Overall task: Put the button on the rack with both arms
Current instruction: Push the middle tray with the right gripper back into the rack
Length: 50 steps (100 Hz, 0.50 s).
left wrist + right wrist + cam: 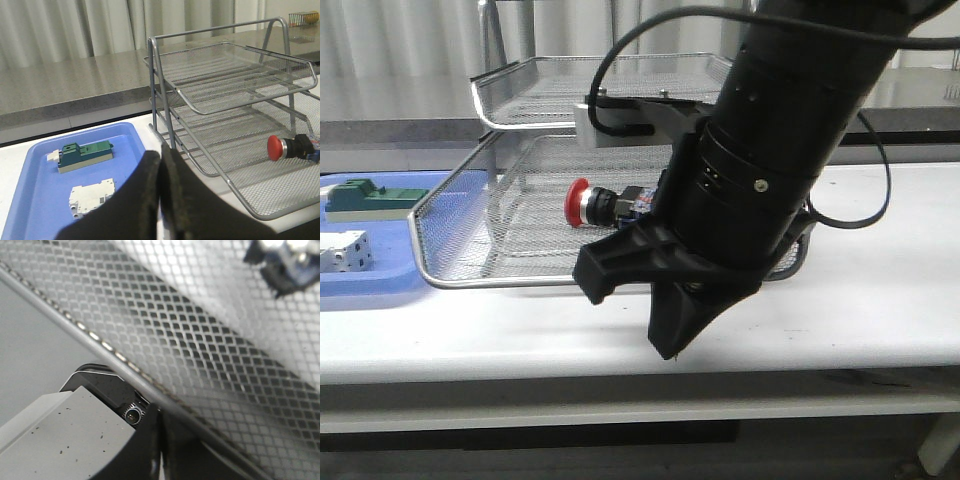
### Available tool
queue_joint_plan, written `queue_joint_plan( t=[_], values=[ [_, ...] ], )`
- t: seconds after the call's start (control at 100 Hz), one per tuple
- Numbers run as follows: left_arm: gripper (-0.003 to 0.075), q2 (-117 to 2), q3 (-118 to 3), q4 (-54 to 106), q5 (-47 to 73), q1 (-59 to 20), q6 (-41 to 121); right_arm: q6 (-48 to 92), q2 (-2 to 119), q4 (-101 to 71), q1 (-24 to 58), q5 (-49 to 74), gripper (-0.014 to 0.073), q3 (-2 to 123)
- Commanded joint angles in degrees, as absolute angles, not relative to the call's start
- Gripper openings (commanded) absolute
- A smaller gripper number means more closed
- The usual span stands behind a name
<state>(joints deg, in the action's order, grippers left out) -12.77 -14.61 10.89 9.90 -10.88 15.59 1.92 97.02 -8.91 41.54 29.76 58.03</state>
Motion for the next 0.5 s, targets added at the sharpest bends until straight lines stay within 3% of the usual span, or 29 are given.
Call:
queue_joint_plan(
  t=[0.0,0.49],
  values=[
    [-0.0020,-13.2,-16.2,11.5,4.9,-10.7,15.0,2.6,94.8,-6.1,41.2,25.9,-0.0069,60.1],
    [-0.0020,-13.2,-16.2,11.5,4.9,-10.7,15.0,2.6,94.8,-1.5,34.6,21.0,-0.0069,62.8]
  ],
)
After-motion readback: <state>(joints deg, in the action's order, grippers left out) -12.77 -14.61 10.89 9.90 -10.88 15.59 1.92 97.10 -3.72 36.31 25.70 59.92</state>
